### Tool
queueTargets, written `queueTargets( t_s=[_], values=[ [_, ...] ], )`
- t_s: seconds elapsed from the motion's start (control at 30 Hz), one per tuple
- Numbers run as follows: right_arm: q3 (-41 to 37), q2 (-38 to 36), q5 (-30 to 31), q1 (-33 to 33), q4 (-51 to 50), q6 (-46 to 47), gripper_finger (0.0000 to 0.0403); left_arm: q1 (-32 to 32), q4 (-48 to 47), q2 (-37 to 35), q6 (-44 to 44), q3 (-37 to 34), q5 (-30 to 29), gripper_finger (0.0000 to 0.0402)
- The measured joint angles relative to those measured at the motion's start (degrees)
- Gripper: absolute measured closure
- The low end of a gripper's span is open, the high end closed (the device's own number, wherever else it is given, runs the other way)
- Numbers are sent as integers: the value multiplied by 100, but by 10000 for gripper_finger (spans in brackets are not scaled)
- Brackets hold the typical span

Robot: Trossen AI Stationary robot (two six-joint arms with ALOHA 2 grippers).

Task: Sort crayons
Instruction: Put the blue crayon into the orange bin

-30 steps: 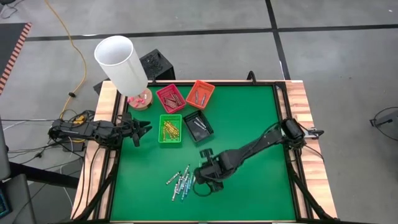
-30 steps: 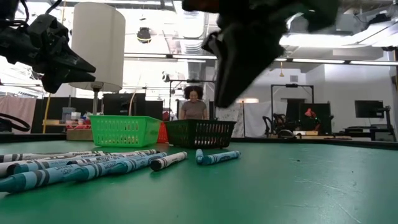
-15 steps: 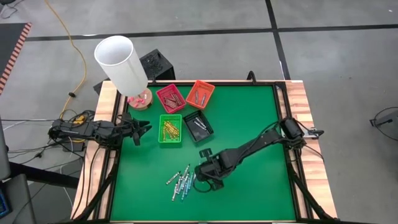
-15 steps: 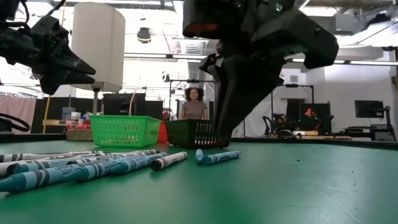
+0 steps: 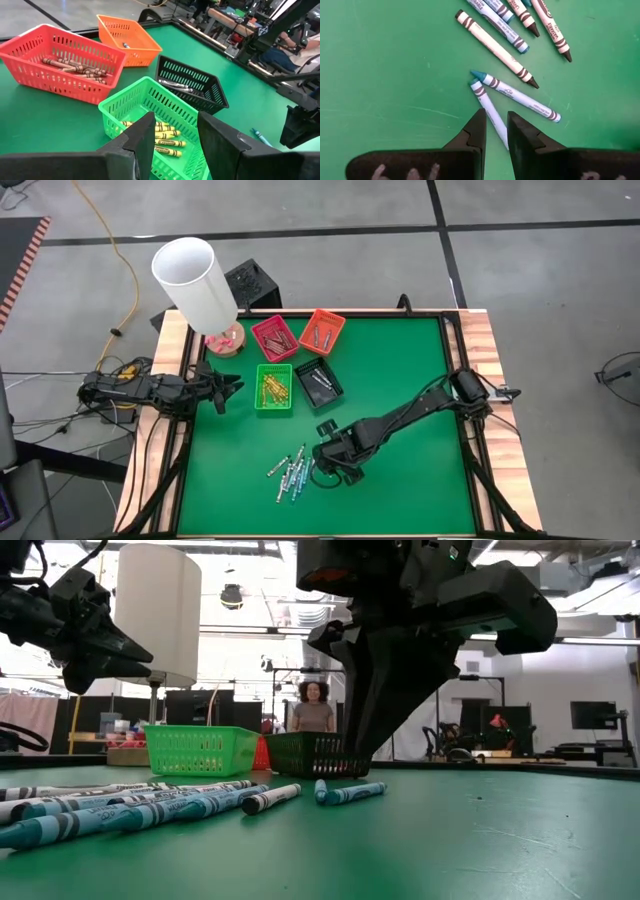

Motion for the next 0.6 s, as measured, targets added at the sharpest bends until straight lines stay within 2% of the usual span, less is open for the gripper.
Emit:
queueTargets(
  t_s=[0.6],
  values=[
    [37, 615, -108, -2, -50, -242, 331, 1, -23, -1, -20, 2, -1, 265]
  ],
)
